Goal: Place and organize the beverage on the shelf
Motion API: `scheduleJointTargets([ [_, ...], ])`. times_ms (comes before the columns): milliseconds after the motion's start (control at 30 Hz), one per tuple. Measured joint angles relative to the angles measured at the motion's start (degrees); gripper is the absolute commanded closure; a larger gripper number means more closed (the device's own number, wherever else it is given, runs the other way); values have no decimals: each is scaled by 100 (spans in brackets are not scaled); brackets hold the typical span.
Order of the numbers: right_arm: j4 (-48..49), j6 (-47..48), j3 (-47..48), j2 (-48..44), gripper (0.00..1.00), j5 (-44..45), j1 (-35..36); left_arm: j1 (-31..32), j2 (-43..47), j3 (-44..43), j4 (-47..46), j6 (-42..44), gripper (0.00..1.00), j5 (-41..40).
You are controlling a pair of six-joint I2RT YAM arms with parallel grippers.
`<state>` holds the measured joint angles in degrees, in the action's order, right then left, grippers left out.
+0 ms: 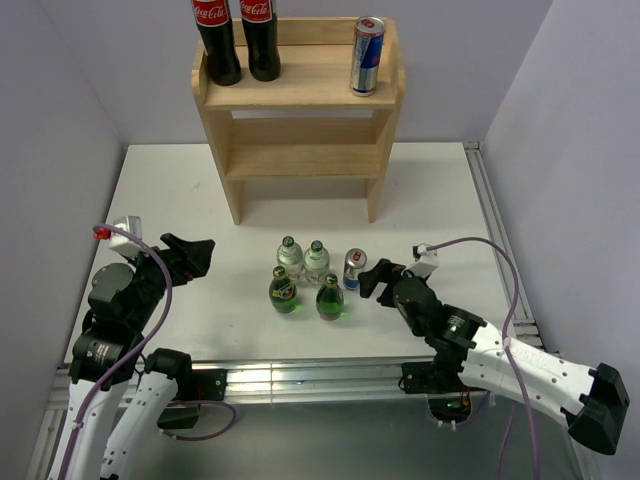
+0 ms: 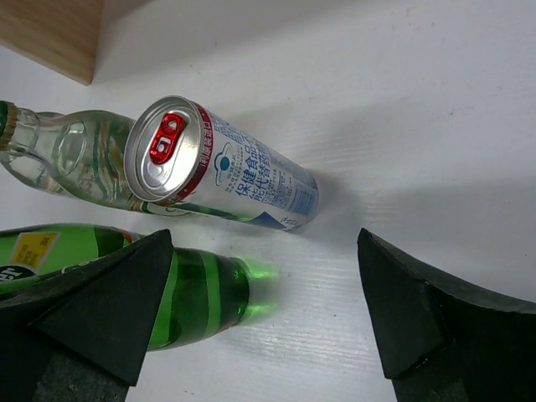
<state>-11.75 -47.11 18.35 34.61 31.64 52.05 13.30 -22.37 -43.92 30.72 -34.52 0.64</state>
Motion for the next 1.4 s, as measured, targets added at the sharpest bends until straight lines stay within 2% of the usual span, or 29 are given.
scheduleJointTargets([
  [633, 1711, -31, -61, 2225, 2, 11, 33, 0, 0, 0, 2, 0, 11, 0],
  [1233, 2946, 726, 901, 4356, 2, 658, 33, -85, -2, 0, 0, 0, 10, 0],
  [1400, 3209, 857, 1010, 4798, 7, 872, 33, -140, -28, 0, -2, 0, 10, 4],
])
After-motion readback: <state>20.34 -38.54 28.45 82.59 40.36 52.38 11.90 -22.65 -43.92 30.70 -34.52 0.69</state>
